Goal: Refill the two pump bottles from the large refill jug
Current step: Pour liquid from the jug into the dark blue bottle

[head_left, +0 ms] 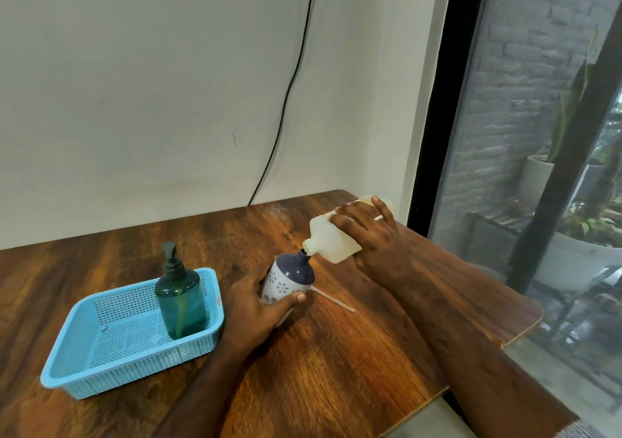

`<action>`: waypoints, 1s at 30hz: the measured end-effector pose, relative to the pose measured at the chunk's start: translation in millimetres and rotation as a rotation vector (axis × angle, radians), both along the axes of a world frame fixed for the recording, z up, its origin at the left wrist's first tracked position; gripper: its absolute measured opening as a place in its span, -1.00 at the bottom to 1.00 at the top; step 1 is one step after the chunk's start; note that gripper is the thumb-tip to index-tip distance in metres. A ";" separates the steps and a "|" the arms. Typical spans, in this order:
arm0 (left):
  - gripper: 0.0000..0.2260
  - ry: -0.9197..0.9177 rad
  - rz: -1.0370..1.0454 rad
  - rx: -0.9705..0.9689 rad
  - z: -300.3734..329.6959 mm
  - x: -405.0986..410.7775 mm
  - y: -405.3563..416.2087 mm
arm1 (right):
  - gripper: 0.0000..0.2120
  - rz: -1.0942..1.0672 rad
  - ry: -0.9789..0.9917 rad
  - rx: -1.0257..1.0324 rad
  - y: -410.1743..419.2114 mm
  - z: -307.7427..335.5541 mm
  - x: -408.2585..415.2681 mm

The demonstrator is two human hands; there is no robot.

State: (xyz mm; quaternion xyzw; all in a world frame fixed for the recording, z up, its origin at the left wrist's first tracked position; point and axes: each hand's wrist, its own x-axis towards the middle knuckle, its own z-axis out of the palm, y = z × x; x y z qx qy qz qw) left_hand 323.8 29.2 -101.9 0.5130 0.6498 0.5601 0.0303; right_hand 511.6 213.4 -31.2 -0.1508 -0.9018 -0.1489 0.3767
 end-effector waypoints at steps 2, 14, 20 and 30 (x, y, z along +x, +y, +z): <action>-0.32 -0.006 -0.001 0.002 0.0 0.0 0.1 | -0.31 0.000 -0.003 -0.003 1.0 -0.5 -0.4; -0.41 0.005 -0.010 0.013 5.9 4.4 -2.6 | -0.27 0.011 0.010 0.017 0.8 1.1 -1.1; -0.38 -0.005 -0.021 0.018 5.3 3.9 -2.1 | -0.28 0.008 0.007 0.026 0.8 2.0 -1.5; -0.33 -0.001 -0.005 0.019 1.5 1.9 -0.4 | -0.33 0.009 0.000 0.041 0.6 3.6 -0.7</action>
